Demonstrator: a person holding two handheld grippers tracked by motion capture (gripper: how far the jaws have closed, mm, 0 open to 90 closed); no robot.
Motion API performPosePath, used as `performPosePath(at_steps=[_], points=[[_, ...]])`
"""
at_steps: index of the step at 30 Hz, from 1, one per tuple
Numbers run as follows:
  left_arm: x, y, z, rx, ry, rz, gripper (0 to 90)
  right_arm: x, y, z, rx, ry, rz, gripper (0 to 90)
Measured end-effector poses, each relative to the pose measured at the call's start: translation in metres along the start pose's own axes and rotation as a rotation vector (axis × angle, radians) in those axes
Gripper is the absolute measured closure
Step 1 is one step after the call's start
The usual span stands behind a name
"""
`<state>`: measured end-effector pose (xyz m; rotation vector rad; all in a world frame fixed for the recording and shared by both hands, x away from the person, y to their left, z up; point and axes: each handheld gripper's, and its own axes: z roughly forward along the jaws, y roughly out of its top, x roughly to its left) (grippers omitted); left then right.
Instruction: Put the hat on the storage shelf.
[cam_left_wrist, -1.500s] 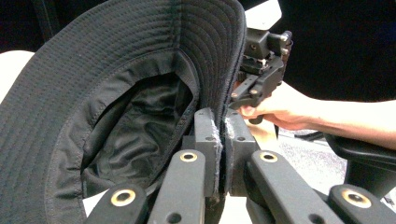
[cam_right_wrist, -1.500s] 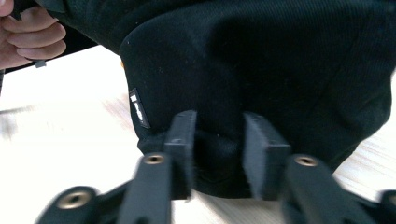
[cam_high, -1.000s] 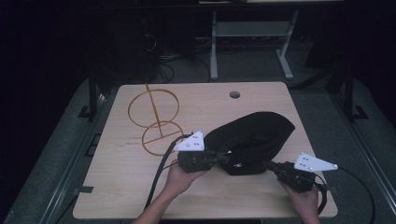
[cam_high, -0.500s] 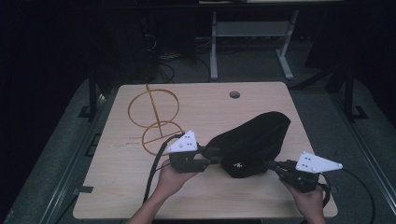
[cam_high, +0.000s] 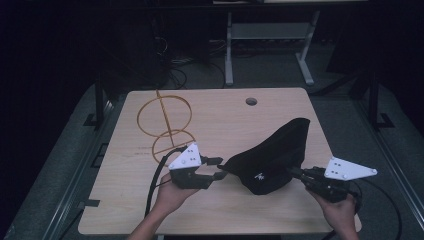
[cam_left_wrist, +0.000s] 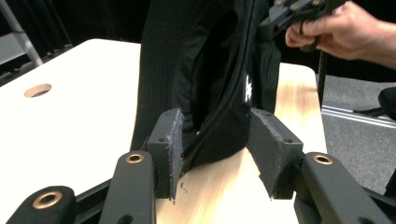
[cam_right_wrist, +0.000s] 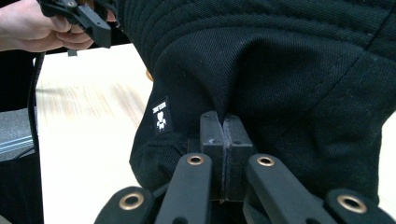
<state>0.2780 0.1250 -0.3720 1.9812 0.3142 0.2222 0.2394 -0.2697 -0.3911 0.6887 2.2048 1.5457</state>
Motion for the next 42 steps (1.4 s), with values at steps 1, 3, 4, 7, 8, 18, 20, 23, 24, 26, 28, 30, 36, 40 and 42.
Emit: performPosePath(at_steps=[1,3,4,7,8,18,20,23,24,26,28,30,36,40,42], points=[[0.000,-0.001,-0.002,0.003,0.002,-0.001,53.7,0.000,0.002,0.000,0.001,0.002,0.001,89.7],[0.000,-0.004,-0.005,0.015,0.006,0.001,52.6,-0.002,0.005,-0.001,0.004,0.002,-0.004,89.7],[0.000,-0.006,-0.007,0.014,0.010,0.003,52.2,-0.002,0.007,-0.001,0.003,0.004,-0.006,89.7],[0.000,-0.012,-0.012,0.015,0.016,0.001,50.6,-0.004,0.015,-0.002,0.003,0.006,-0.015,89.7],[0.000,-0.014,-0.014,0.016,0.015,-0.002,50.4,-0.005,0.018,-0.002,0.006,0.006,-0.021,89.7],[0.005,-0.037,-0.035,0.011,0.039,-0.044,49.3,-0.008,0.041,0.005,0.033,0.015,-0.046,89.9],[0.006,-0.041,-0.038,0.011,0.047,-0.049,49.2,-0.009,0.046,0.006,0.025,0.020,-0.048,89.9],[0.007,-0.047,-0.043,0.006,0.058,-0.056,48.5,-0.010,0.054,0.008,0.021,0.025,-0.041,89.9],[0.008,-0.048,-0.044,0.009,0.062,-0.056,48.1,-0.011,0.057,0.009,0.021,0.028,-0.043,89.9],[0.009,-0.051,-0.047,0.012,0.067,-0.056,47.5,-0.011,0.062,0.011,0.017,0.035,-0.044,89.9],[0.009,-0.053,-0.049,0.014,0.074,-0.056,46.6,-0.012,0.068,0.013,0.010,0.041,-0.047,89.9],[0.009,-0.055,-0.051,0.006,0.082,-0.058,45.3,-0.012,0.074,0.016,0.006,0.043,-0.054,89.9],[0.009,-0.059,-0.055,0.011,0.098,-0.053,42.1,-0.014,0.092,0.022,-0.016,0.056,-0.061,89.9],[0.009,-0.061,-0.056,0.023,0.102,-0.045,40.9,-0.016,0.101,0.025,-0.029,0.061,-0.063,89.8],[0.009,-0.062,-0.057,0.020,0.101,-0.043,40.6,-0.017,0.105,0.027,-0.037,0.062,-0.061,89.8]])
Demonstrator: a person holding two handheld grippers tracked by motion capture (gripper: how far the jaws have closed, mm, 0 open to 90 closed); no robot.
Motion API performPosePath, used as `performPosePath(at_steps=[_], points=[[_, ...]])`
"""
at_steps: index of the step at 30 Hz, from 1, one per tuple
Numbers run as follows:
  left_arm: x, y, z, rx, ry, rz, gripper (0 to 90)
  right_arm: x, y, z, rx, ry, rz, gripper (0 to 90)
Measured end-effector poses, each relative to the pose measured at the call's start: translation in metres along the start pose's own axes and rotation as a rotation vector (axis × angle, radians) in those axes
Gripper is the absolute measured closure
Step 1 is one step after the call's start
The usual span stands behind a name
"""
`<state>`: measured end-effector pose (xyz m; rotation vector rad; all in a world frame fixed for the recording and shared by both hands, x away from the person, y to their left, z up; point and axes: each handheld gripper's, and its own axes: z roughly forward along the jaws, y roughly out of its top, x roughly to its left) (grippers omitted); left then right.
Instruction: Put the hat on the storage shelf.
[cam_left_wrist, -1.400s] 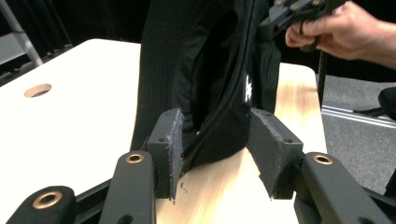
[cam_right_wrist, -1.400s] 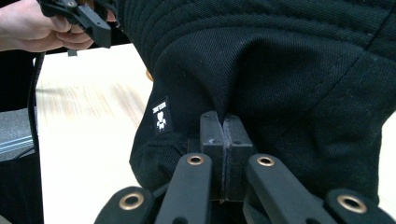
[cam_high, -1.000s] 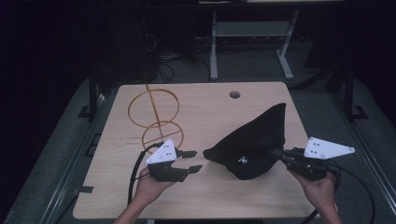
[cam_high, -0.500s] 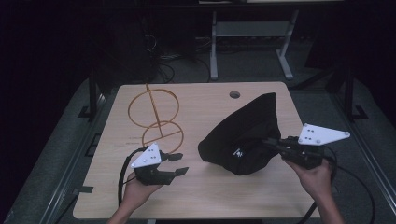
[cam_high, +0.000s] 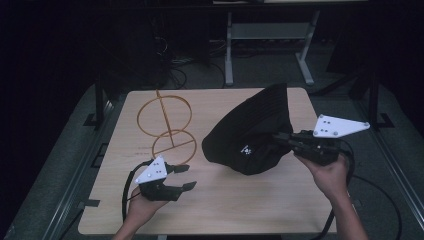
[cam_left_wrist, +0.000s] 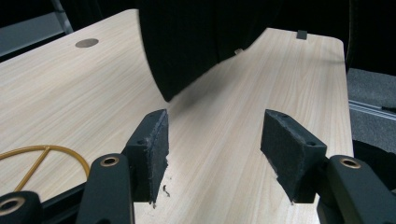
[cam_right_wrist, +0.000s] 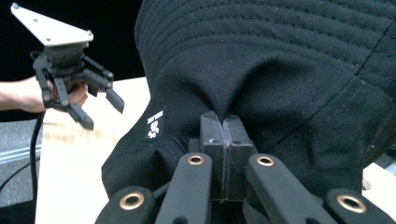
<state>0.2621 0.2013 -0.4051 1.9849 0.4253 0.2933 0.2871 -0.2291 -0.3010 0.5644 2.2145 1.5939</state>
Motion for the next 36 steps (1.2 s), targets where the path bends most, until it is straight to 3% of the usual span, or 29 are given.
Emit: performPosePath(at_steps=[11,36], points=[[-0.003,-0.004,0.001,-0.008,0.008,0.029,37.5,-0.007,0.029,0.016,-0.029,0.036,-0.018,89.8],[-0.013,-0.004,0.007,0.004,-0.012,0.072,31.8,-0.012,0.090,0.070,0.005,0.157,-0.063,89.7]])
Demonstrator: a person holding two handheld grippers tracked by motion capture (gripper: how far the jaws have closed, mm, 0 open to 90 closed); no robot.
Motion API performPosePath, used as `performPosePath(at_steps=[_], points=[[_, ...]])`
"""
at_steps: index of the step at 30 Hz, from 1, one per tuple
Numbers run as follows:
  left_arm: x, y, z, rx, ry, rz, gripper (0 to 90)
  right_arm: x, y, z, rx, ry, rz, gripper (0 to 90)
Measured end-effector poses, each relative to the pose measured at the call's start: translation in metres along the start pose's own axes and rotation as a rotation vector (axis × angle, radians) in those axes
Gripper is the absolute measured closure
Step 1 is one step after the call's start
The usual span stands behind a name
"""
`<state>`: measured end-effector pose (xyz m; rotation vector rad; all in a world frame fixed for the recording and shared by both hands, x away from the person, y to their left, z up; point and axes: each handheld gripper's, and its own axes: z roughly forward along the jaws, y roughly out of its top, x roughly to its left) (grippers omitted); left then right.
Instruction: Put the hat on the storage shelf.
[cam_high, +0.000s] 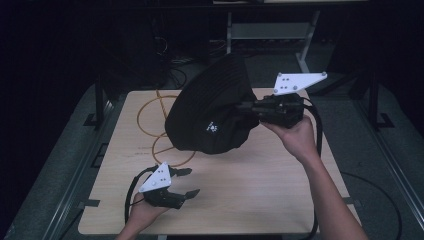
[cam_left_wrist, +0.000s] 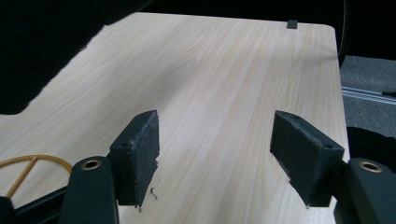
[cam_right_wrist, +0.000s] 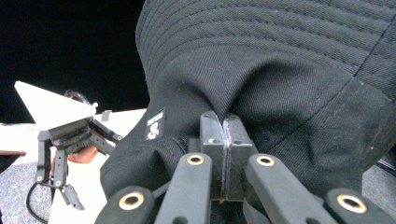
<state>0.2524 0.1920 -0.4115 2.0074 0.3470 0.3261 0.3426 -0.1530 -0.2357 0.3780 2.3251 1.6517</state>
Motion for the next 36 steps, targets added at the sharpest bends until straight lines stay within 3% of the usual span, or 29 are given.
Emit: performPosePath(at_steps=[11,28,36], points=[[-0.001,0.001,0.004,0.000,-0.012,0.002,30.8,-0.006,0.033,0.019,0.008,0.046,-0.020,89.7],[-0.002,0.001,0.006,0.006,-0.019,0.011,30.9,-0.015,0.069,0.052,0.005,0.069,-0.063,89.6],[-0.001,0.002,0.008,0.005,-0.021,0.026,30.9,-0.024,0.078,0.070,0.013,0.080,-0.046,89.6]])
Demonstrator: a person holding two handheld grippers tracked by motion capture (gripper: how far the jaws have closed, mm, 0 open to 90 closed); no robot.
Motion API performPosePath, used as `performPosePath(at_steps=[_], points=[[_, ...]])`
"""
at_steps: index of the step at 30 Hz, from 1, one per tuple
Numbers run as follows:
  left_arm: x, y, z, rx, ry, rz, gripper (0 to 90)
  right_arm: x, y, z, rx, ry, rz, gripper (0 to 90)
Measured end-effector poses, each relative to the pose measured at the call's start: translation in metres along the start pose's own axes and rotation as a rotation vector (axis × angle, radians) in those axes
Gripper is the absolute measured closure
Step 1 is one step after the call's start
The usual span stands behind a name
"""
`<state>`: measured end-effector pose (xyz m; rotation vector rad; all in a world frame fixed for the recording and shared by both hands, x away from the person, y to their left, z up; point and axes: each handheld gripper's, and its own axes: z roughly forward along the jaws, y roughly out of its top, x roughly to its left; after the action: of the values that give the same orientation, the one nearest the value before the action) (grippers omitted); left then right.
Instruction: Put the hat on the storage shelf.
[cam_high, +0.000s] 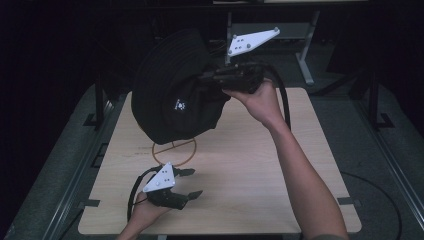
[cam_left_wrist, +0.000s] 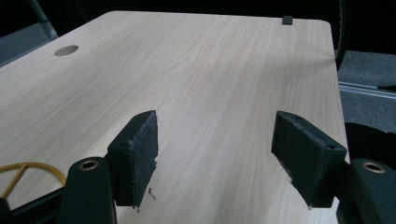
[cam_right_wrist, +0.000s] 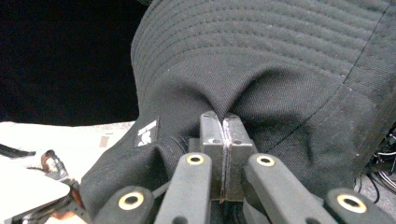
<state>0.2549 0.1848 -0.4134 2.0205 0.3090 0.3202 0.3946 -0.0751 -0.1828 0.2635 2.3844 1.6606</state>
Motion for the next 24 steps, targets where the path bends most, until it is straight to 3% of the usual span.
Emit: performPosePath(at_steps=[8,13,24], points=[[0.001,0.001,0.000,0.007,-0.002,0.007,31.0,-0.011,0.009,0.017,0.013,0.004,-0.002,89.6],[0.000,0.001,0.001,-0.003,-0.010,-0.015,31.1,-0.017,0.016,0.028,0.024,0.004,-0.001,89.6],[-0.001,0.003,0.004,-0.006,-0.033,-0.012,31.1,-0.030,0.037,0.075,0.075,0.026,0.006,89.4]])
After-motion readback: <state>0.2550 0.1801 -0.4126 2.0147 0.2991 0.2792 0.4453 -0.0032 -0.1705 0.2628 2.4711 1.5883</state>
